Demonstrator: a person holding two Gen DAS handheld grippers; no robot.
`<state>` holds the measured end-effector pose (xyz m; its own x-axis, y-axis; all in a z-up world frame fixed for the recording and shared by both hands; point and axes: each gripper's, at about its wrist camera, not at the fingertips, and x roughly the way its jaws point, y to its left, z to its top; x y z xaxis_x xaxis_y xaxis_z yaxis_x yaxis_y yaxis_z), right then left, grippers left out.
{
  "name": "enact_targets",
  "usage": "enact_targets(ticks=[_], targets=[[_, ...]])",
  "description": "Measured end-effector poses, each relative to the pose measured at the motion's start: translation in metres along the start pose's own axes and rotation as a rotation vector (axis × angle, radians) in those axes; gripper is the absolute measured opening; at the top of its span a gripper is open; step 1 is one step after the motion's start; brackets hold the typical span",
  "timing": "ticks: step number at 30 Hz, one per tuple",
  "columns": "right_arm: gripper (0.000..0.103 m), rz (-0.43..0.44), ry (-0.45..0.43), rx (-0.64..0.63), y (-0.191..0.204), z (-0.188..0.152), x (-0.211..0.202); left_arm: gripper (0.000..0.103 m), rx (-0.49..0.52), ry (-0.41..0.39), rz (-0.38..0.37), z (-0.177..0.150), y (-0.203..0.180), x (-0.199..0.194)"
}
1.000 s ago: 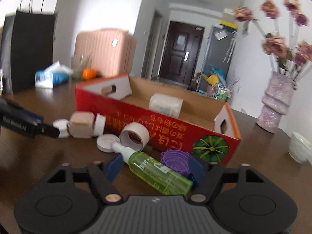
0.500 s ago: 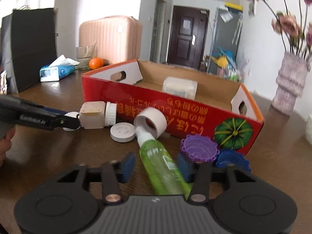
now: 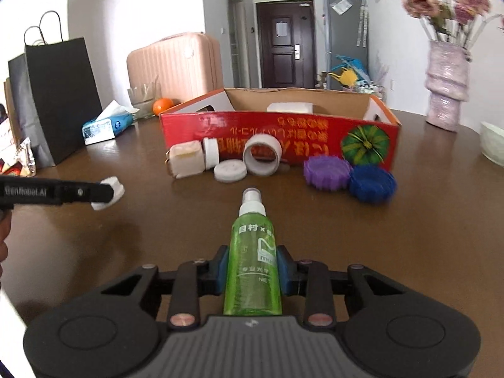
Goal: Organize rigid objects
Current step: 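Carry cap and spray bottle into the cardboard box and open both grippers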
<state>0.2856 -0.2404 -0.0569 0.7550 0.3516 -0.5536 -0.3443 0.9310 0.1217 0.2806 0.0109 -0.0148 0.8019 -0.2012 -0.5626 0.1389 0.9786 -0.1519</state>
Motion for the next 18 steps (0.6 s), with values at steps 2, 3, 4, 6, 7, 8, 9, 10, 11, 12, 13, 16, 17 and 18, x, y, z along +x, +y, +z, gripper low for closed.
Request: enact_targets(ticks=[2, 3, 4, 6, 7, 8, 9, 10, 11, 12, 13, 16, 17, 18], targets=[[0.03, -0.005, -0.02, 0.028, 0.0, -0.01, -0.018, 0.036, 0.003, -0.005, -0.006, -0.004, -0.008, -0.013], [0.03, -0.009, -0.036, 0.042, -0.001, -0.014, -0.027, 0.036, 0.007, -0.009, -0.01, -0.006, -0.013, -0.02], [0.03, -0.009, -0.055, 0.054, -0.001, -0.016, -0.036, 0.036, 0.013, -0.015, -0.013, -0.007, -0.017, -0.026], [0.03, -0.012, -0.089, 0.072, 0.0, -0.02, -0.052, 0.036, 0.029, -0.03, -0.016, -0.008, -0.026, -0.037], [0.03, -0.012, -0.104, 0.075, 0.0, -0.022, -0.06, 0.036, 0.038, -0.038, -0.021, -0.008, -0.031, -0.043], [0.03, -0.012, -0.119, 0.078, 0.0, -0.023, -0.067, 0.036, 0.045, -0.046, -0.024, -0.008, -0.034, -0.049], [0.03, -0.012, -0.135, 0.082, 0.001, -0.023, -0.074, 0.036, 0.054, -0.057, -0.024, -0.008, -0.039, -0.055], [0.03, -0.01, -0.149, 0.083, 0.002, -0.023, -0.079, 0.036, 0.062, -0.069, -0.025, -0.008, -0.042, -0.061], [0.03, -0.008, -0.164, 0.082, 0.003, -0.022, -0.085, 0.036, 0.068, -0.08, -0.025, -0.008, -0.046, -0.067], [0.03, -0.008, -0.178, 0.081, 0.004, -0.021, -0.091, 0.036, 0.071, -0.088, -0.027, -0.008, -0.048, -0.072], [0.03, -0.008, -0.192, 0.082, 0.004, -0.022, -0.097, 0.036, 0.075, -0.096, -0.031, -0.008, -0.05, -0.077], [0.03, -0.01, -0.221, 0.09, 0.001, -0.021, -0.108, 0.036, 0.088, -0.117, -0.036, -0.009, -0.054, -0.087], [0.03, -0.012, -0.226, 0.093, 0.0, -0.02, -0.11, 0.036, 0.092, -0.12, -0.039, -0.008, -0.055, -0.088], [0.03, -0.013, -0.229, 0.096, -0.002, -0.02, -0.111, 0.036, 0.098, -0.122, -0.038, -0.008, -0.056, -0.087]])
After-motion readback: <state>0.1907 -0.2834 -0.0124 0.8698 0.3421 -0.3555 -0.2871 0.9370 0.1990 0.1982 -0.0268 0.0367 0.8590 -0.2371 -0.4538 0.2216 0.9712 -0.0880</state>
